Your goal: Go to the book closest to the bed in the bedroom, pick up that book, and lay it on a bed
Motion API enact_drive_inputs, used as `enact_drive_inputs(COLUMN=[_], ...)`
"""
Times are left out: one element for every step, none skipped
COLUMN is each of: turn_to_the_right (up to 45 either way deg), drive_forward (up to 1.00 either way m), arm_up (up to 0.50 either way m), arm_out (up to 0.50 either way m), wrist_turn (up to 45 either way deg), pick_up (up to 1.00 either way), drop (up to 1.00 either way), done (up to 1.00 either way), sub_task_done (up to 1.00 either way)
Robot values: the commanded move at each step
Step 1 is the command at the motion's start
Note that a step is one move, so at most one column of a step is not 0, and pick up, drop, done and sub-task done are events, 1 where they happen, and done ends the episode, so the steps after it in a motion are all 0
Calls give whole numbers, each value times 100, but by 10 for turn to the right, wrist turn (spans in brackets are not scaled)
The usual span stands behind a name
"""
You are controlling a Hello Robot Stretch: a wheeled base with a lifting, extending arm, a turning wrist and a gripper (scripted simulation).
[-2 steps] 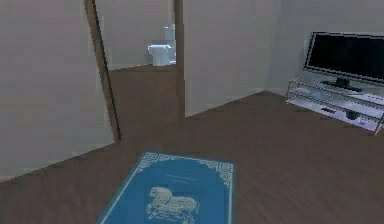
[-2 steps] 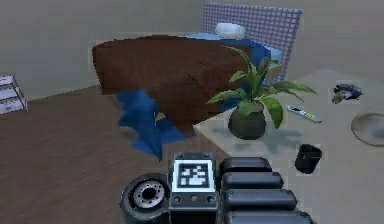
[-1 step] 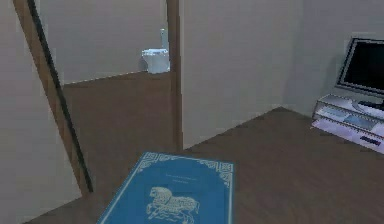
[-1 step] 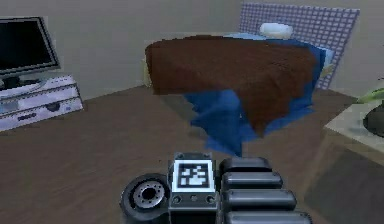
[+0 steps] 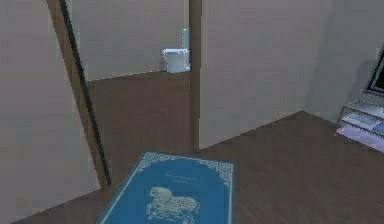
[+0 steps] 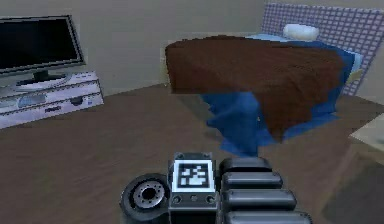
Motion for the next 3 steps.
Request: enact_drive_inputs(turn_to_the_right=[0, -120, 0], drive_forward=[100, 0, 20], arm_up=[0, 0, 0], arm_out=[0, 0, 0], wrist_turn=[0, 0, 0], pick_up=[0, 0, 0], drop=[0, 0, 0], done=[0, 0, 0], sub_task_done=[0, 0, 0])
